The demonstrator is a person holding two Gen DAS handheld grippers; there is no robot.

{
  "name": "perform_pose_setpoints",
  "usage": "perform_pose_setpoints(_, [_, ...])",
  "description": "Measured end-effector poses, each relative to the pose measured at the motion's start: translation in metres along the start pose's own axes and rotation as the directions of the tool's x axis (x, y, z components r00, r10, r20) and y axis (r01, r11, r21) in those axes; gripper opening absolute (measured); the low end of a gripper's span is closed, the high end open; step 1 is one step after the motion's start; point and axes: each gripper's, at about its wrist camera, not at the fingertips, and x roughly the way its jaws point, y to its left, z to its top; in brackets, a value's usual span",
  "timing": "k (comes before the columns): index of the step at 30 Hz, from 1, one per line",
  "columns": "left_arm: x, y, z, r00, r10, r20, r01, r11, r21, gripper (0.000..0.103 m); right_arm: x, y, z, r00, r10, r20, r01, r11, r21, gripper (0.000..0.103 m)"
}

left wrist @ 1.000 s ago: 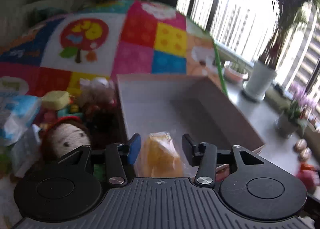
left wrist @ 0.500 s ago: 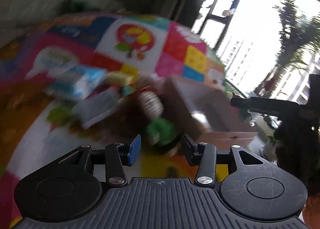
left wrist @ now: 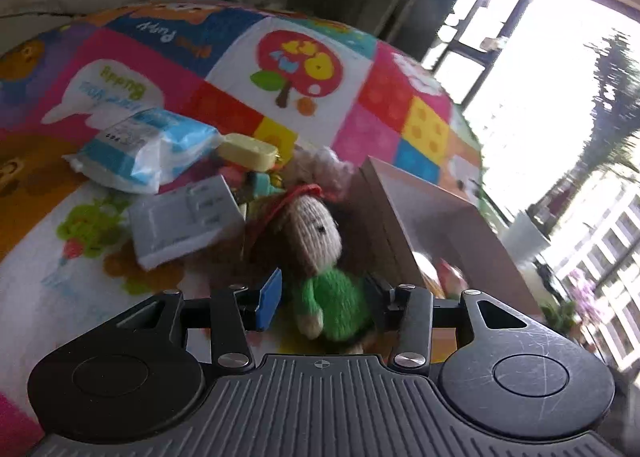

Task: Organize objects
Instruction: 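Grasp the crocheted doll with the left tool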

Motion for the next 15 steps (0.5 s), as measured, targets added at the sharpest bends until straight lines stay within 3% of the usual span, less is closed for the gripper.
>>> perform_pose_setpoints(4, [0.029,-0.008,0.008,0.997,0.072,-0.006,-0.072,0.997,0.011,0.050,-0.005,0.009,-0.028,1.000,-0.002,-0.011,0.002,1.000,0.024,0.087])
perform_pose_setpoints(8, [0.051,-0.011,0.009,0.994,0.107,-0.034,-0.107,0.994,0.013,0.058,-0.005,0.017,-0.045,0.998,0.048,-0.036,-0.046,0.997,0.059,0.091])
perform_pose_setpoints(11, [0.062,-0.017,0.007,0.994,0.106,-0.028,-0.106,0.994,0.011,0.058,-0.007,0.018,-0.045,0.999,0.040,-0.015,-0.040,0.997,0.060,0.099])
perform_pose_setpoints(15, [0.061,-0.021,0.001,0.994,0.104,-0.024,-0.103,0.994,0.043,0.051,-0.006,0.014,-0.047,0.999,0.034,-0.019,-0.032,0.996,0.087,0.099])
